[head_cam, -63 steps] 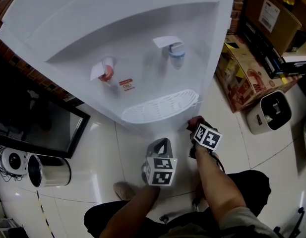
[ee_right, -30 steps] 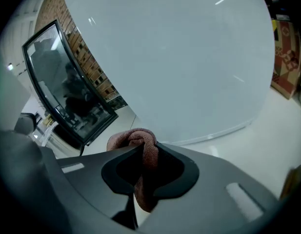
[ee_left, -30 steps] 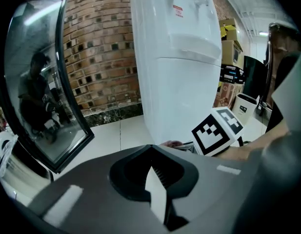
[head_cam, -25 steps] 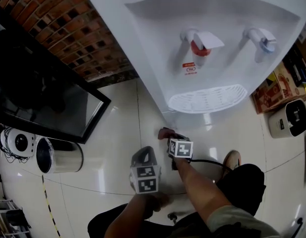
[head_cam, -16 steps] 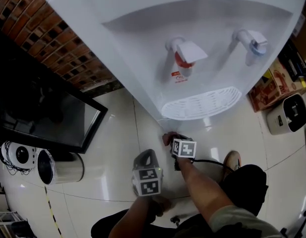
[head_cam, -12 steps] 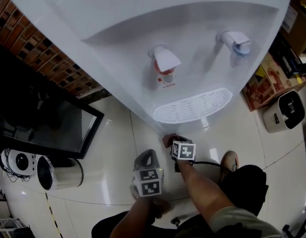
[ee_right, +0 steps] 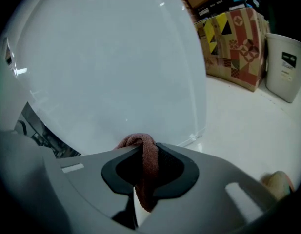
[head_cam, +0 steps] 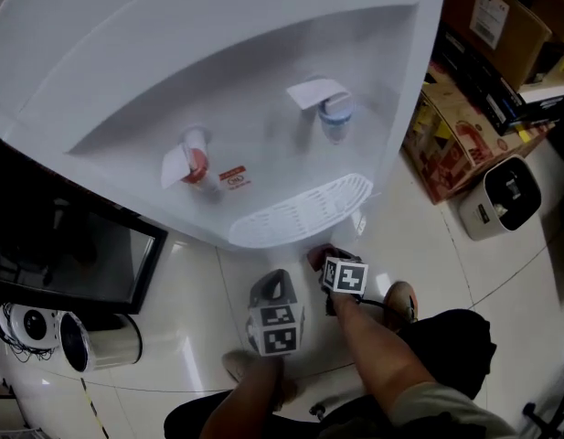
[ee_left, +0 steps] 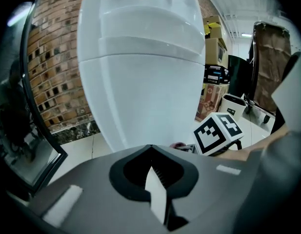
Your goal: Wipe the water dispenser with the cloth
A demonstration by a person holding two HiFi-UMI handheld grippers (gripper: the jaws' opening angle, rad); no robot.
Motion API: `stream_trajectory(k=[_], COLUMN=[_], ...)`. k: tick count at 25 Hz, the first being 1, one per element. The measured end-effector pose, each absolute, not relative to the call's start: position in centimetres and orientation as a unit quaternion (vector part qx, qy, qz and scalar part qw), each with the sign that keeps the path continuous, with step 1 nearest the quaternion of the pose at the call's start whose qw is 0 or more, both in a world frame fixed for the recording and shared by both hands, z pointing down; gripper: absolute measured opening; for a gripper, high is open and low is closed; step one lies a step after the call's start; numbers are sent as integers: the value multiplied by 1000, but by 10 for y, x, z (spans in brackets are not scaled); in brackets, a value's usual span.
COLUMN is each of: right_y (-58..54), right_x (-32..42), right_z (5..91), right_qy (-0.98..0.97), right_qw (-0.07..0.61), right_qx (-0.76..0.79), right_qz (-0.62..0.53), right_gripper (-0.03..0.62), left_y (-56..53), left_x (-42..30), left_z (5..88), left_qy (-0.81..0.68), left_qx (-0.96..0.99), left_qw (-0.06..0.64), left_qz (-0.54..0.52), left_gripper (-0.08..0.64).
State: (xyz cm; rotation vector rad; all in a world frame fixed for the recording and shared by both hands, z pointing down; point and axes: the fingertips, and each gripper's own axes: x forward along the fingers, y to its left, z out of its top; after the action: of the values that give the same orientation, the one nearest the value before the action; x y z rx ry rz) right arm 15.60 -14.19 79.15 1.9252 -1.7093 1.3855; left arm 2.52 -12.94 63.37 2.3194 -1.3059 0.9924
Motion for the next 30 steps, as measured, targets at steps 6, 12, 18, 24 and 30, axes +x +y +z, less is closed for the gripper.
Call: stream_trajectory(k=[6, 12, 18, 24, 30], right_y=[-135, -130, -130, -128, -127], right_x=[216, 268, 277, 289, 324], right_z=[795, 790, 789, 775, 705], right_qy=[-539, -505, -512, -523, -559], right_qw=[77, 54, 50, 75, 74], right_qx=[688, 727, 719, 724, 748], right_qz=[481, 462, 468, 444, 350], right_gripper=[66, 66, 66, 66, 66], left_y=[-124, -123, -119, -125, -130], left_x=[63, 97, 112, 115, 129], left_z=[640, 642, 641, 621, 578], left_qy=[-434, -420, -414, -432, -471], left_qx=[816, 825, 829, 828, 826], left_qw=[151, 150, 150, 150, 159], left_qz=[350, 347, 345, 325, 265], left_gripper=[0, 0, 0, 0, 0])
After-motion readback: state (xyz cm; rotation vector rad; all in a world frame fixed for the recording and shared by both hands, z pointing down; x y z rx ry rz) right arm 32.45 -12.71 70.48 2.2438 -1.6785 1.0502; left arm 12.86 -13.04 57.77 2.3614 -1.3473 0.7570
